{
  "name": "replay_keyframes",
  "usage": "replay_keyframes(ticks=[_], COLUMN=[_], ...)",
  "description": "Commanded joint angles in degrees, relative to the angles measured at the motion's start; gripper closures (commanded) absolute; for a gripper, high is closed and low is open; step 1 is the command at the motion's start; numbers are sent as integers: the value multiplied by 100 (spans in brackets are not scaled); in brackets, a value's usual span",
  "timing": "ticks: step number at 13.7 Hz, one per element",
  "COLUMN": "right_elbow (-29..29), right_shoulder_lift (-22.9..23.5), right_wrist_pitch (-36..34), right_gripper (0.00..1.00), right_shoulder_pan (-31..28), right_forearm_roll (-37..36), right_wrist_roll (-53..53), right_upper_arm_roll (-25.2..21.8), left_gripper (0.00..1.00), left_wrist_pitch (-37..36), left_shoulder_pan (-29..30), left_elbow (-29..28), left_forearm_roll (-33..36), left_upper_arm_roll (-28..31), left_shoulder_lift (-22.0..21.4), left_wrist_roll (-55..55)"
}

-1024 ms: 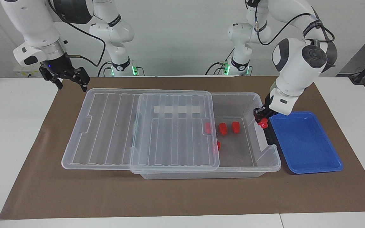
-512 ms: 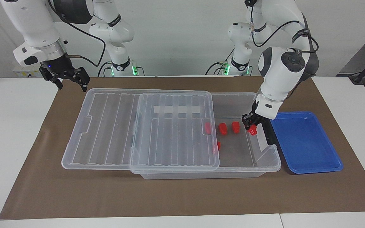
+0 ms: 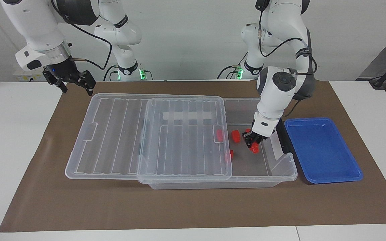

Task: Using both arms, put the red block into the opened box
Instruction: 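Lower the red block into the open box and open the left gripper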

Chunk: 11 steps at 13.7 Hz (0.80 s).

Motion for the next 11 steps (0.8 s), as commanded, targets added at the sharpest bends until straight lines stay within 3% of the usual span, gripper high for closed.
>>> replay_keyframes(ticks=[1,8,11], right_elbow=[-19,-19,-37], right_shoulder_lift=[-19,-2,-28], right_wrist_pitch=[41,191,191], right_gripper=[0,0,0], right_shoulder_pan=[-79,0,18], right_forearm_roll=[62,-52,-35], right_wrist_roll=[74,101,92], right_upper_arm_roll=[44,44,44], left_gripper=[100,100,100], left_wrist_pitch=[430,1441,1503], left_shoulder_pan=[-77,11,11], left_elbow=[-96,-500,-518], left_forearm_roll=[230,478,478], left_upper_arm_roll=[94,102,102], left_shoulder_lift=[175,439,492], left_wrist_roll=[-117,-100,-100])
